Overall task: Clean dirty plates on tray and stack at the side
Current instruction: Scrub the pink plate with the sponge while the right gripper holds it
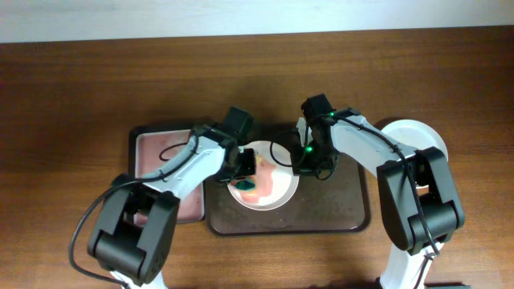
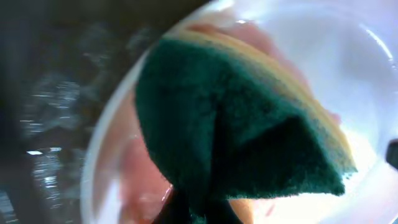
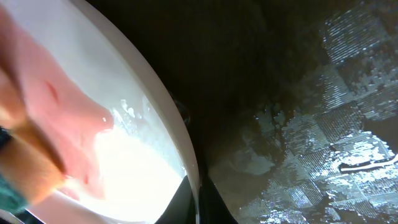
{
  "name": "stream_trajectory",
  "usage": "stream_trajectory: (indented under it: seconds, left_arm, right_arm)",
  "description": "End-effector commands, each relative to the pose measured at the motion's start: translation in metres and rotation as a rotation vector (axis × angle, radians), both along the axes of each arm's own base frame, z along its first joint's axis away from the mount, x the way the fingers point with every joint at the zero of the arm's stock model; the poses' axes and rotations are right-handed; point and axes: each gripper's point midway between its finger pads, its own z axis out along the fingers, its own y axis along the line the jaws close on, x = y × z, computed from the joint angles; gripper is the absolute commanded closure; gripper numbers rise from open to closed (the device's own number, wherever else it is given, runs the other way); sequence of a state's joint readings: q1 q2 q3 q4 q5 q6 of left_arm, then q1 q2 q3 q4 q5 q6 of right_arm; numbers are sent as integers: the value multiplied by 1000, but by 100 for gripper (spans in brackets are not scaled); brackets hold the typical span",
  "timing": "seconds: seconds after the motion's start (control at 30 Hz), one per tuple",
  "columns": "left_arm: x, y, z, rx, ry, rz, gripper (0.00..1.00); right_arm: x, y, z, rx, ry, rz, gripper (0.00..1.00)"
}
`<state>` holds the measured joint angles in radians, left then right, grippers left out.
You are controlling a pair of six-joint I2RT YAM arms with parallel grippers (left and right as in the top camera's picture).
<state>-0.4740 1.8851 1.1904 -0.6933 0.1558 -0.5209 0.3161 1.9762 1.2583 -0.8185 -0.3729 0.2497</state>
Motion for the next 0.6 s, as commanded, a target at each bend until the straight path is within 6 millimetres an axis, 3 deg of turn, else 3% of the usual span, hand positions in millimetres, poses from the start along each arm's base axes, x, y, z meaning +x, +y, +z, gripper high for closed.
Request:
stream_trajectory:
  seconds: [0.0, 0.07, 0.13, 0.23, 0.4, 0.5, 0.57]
  left_arm:
    - [26, -3, 52, -66, -158, -75, 100]
    - [30, -14, 66, -136, -187, -60, 100]
    - [28, -14, 61, -154, -145, 45, 100]
    - [23, -32, 49, -220, -89, 38, 100]
    - [16, -68, 8, -285, -13, -26, 100]
    - [6, -63, -18, -234, 53, -14, 100]
    - [-13, -52, -25, -185, 140, -2, 100]
  right_arm:
    - [-4, -5, -6, -25, 19, -4, 96]
    - [-4, -5, -6, -25, 19, -4, 96]
    - [-4, -5, -6, -25, 19, -4, 96]
    - [-4, -5, -6, -25, 19, -4, 96]
    - [-5, -5, -6, -26, 24, -4, 96]
    - [-6, -6, -6, -27, 26, -4, 96]
    - [-6, -6, -6, -27, 26, -4, 96]
